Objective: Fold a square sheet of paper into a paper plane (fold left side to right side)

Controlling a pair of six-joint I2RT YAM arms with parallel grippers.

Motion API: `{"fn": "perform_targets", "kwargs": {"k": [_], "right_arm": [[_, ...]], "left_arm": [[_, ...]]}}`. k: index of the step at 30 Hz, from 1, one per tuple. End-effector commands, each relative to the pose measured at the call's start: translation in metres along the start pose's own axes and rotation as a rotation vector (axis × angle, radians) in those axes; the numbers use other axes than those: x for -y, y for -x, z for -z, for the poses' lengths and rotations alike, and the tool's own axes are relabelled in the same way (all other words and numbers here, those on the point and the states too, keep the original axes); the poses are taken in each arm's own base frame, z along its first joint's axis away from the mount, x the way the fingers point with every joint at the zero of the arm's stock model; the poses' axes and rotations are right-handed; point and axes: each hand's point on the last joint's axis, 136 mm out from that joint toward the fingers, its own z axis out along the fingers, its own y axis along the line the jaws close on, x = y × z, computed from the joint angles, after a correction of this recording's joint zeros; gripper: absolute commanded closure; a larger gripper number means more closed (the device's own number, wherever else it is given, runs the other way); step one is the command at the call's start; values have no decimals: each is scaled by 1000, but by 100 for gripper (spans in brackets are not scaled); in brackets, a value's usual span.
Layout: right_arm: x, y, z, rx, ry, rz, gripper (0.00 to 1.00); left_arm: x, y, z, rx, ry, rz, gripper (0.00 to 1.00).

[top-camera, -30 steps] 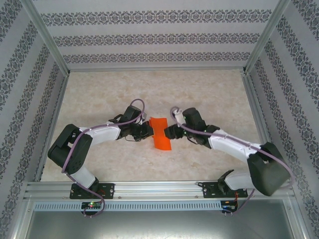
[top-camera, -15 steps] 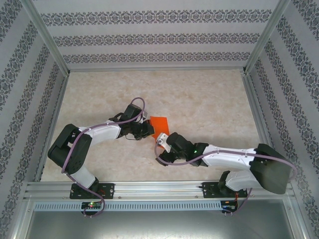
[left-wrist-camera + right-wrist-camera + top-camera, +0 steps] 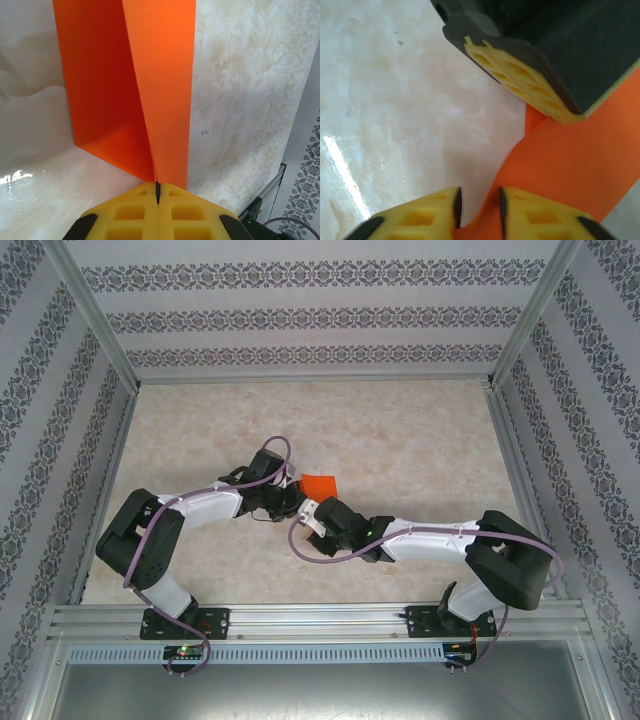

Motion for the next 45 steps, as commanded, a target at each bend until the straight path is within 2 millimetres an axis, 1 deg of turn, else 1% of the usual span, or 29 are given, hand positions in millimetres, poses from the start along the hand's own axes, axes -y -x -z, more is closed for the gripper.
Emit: {"fn": "perform_targets", "kwargs": {"k": [1,4,5,8,11,13,16,18,20,22,24,27,31,34,40,45], "right_arm": [[-3,6,4,11,9,11,86],[-6,5,7,15,28,6,98],[-7,5,7,13,34,5,100],[-9,4,8,7,50,-2,100],[-12,1,7,-3,72,-17,100],[-12,1,7,-5,84,-33,100],[-11,2,7,-1,99,-57,100],[-10,4,7,3,104,-75,100],[-7,5,8,4,110,-94,100],[-5,5,7,4,116,-117,100],[-2,4,6,1,115,-135,100],[0,3,4,-4,113,-151,100],[-1,2,1,-9,116,-160,100],[0,4,0,-7,116,-162,100],[3,4,-1,-8,108,-176,100],[3,3,-1,-5,124,-208,100]], "left_arm": [[4,-4,0,-16,10,-15,100],[2,-3,0,-14,22,-22,100],[1,-3,0,-14,27,-23,98],[0,-2,4,-5,43,-38,90],[-2,-1,13,19,74,-60,75],[-3,1,22,34,88,-74,65],[-4,5,38,59,105,-88,54],[-5,9,49,78,113,-95,49],[-6,15,58,100,117,-102,45],[-4,23,65,116,105,-106,44],[1,30,67,115,83,-119,45],[13,39,62,92,56,-164,50],[20,52,46,47,54,-204,60],[23,60,33,22,60,-228,65],[27,68,6,-36,52,-255,70],[28,68,-18,-99,42,-274,71]]}}
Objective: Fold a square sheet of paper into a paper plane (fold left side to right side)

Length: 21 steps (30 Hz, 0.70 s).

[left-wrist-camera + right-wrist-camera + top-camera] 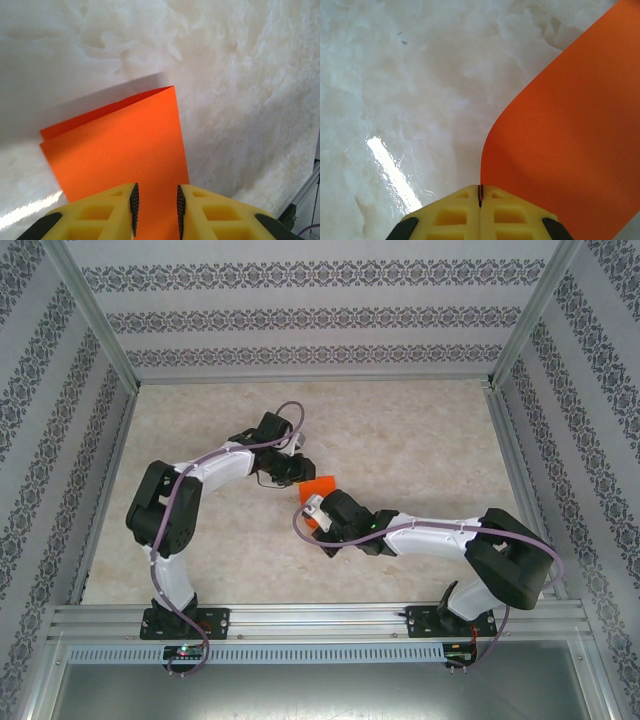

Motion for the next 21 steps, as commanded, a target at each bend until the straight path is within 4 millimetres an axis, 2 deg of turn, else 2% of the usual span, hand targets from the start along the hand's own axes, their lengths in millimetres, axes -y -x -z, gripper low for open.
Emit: {"fn": "perform_targets", "kwargs": {"k": [1,8,12,21], "right_arm": [[0,9,0,23,23,-37,100],[2,8,-2,14,36,-66,100],[1,9,-4,10,56,-78,100],[18,5,-6,-22,40,-161,100]], "left_arm": [[11,-7,-13,-69,-31,-53,71],[0,-13,-43,-140,-15,-46,72],[-14,-19,-59,-177,14,-28,73],[-42,-33,-74,-226,97,-12,75]]}}
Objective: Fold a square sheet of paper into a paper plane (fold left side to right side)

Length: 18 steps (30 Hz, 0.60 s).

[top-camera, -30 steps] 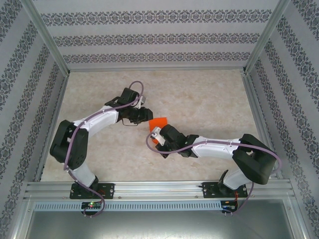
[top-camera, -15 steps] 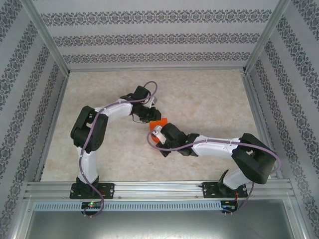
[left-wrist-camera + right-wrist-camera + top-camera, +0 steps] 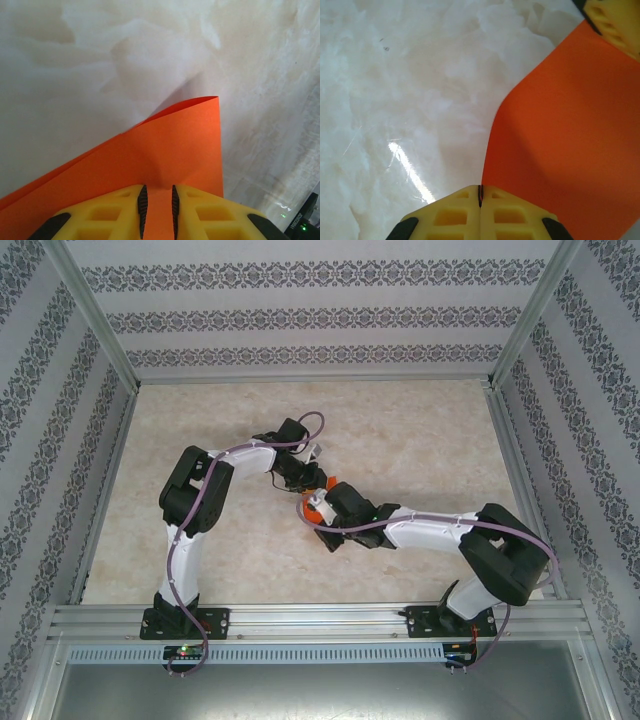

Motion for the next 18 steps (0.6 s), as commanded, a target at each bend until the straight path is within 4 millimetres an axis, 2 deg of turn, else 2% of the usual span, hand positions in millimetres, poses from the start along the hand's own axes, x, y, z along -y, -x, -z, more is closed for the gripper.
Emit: {"fn": "perform_targets", "kwargs": {"k": [1,11,18], "right_arm": [[7,6,-1,-8,1,-58,100],[42,4,-4,-38,-42,-167,100],[53,3,-4,-45,-56,-199,100]], "left_arm": [[-28,-22,-18,-77,93,16,76],[-31,-25,-19,-85,108,17,77],[-31,-25,-19,-84,109,14,78]]}}
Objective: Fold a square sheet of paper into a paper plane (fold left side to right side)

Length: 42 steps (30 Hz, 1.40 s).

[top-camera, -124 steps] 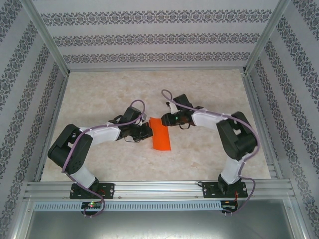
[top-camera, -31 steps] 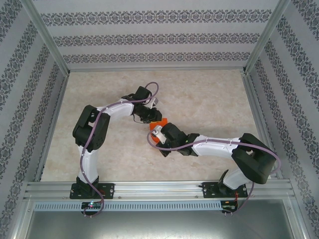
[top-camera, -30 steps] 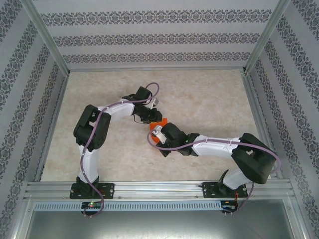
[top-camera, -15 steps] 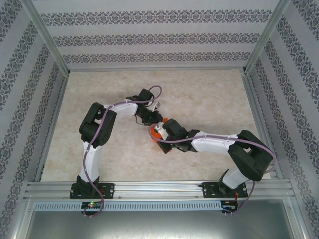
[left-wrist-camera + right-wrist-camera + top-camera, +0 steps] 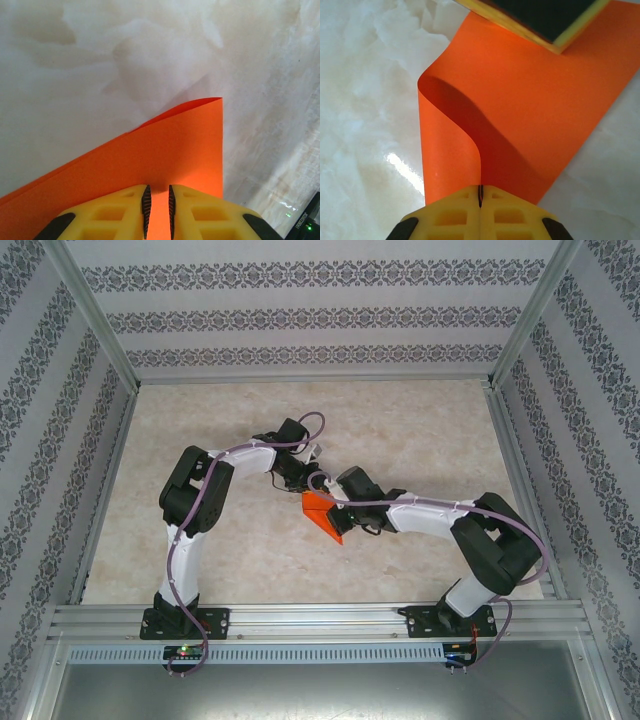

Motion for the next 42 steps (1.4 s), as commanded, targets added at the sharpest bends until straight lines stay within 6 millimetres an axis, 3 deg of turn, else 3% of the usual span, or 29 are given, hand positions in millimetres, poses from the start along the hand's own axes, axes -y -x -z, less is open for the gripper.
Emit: {"fn": "perform_targets", "kwargs": {"k": [1,42], "right_arm": [[2,5,-1,-6,8,-27,100],[12,-3,-14,-51,-4,-63,100]], "left_arm": [[-29,-26,-19,-86,101,28,78],[-28,-26,-20,-90,105,28,78]]}}
